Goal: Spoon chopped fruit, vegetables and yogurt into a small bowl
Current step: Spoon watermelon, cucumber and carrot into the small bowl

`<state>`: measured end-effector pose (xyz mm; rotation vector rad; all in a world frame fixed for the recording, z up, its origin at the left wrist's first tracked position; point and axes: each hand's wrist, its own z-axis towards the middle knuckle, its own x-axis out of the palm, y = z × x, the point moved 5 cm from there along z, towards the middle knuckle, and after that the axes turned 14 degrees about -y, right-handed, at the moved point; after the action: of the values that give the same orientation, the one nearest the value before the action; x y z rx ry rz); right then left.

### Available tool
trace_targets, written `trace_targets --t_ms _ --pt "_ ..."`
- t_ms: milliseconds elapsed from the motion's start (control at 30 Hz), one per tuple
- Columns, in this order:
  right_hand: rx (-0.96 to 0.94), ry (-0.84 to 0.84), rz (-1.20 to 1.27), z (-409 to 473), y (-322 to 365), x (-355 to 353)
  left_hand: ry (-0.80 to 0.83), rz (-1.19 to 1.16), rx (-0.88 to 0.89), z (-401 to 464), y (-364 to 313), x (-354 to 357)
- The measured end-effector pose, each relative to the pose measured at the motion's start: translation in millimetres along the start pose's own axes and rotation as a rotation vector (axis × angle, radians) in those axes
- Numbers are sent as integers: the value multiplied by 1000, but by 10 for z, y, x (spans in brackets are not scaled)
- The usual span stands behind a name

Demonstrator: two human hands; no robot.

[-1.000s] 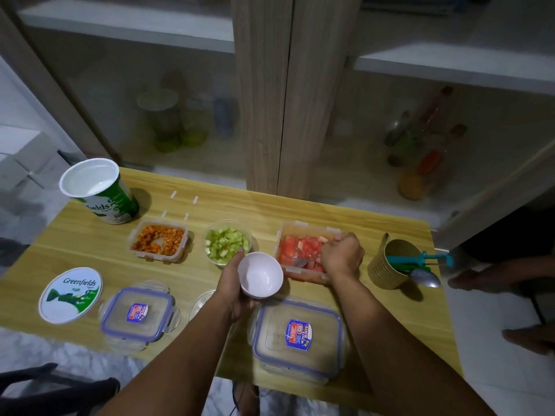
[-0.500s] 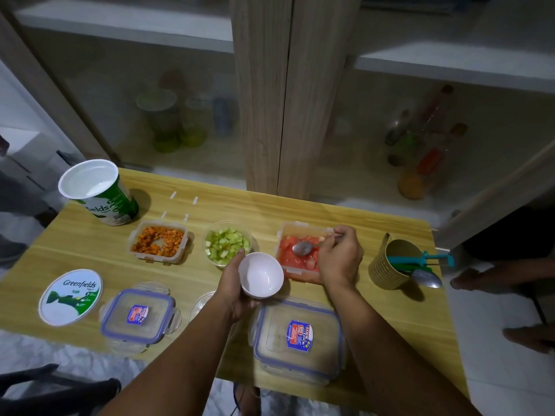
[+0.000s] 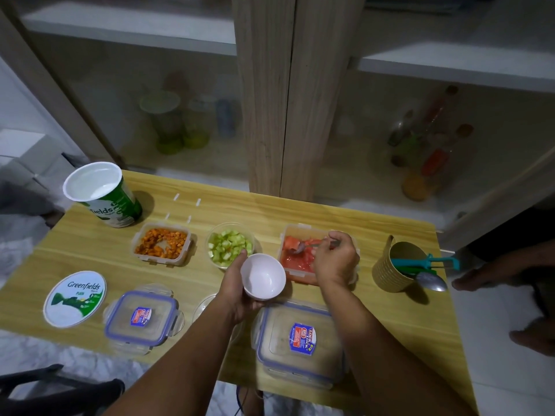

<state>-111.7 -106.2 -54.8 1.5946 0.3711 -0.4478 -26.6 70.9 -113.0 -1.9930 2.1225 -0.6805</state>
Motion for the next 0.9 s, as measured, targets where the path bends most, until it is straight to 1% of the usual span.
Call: trace_targets --t_ms 100,167,233,333,433,500,600,700,800,833,900 --pt "78 -1 7 65 -132 -6 -3 -16 -4 5 -4 -8" --pt "174 15 19 117 -294 25 -12 -15 -5 16 -1 -19" --pt "255 11 79 166 -408 50 -4 -20 -1 10 4 -19" --pt "354 6 197 168 -341 -32 12 -36 2 -19 -1 -5" --pt "395 27 303 181 -236 -122 24 -47 14 -35 -14 -3" --pt "385 55 359 190 -147 -176 22 -53 19 -55 -26 12" --pt "294 122 387 190 42 -248 47 -78 28 -116 -41 60" --pt "122 272 349 80 274 -288 54 -82 60 -146 -58 86" --pt "-205 461 220 -148 450 -248 78 -116 70 -202 -63 97" --pt "-322 499 184 -227 491 -229 87 -134 62 -221 -65 96" --pt "-490 500 154 -351 597 -254 94 -164 68 -278 -75 71"
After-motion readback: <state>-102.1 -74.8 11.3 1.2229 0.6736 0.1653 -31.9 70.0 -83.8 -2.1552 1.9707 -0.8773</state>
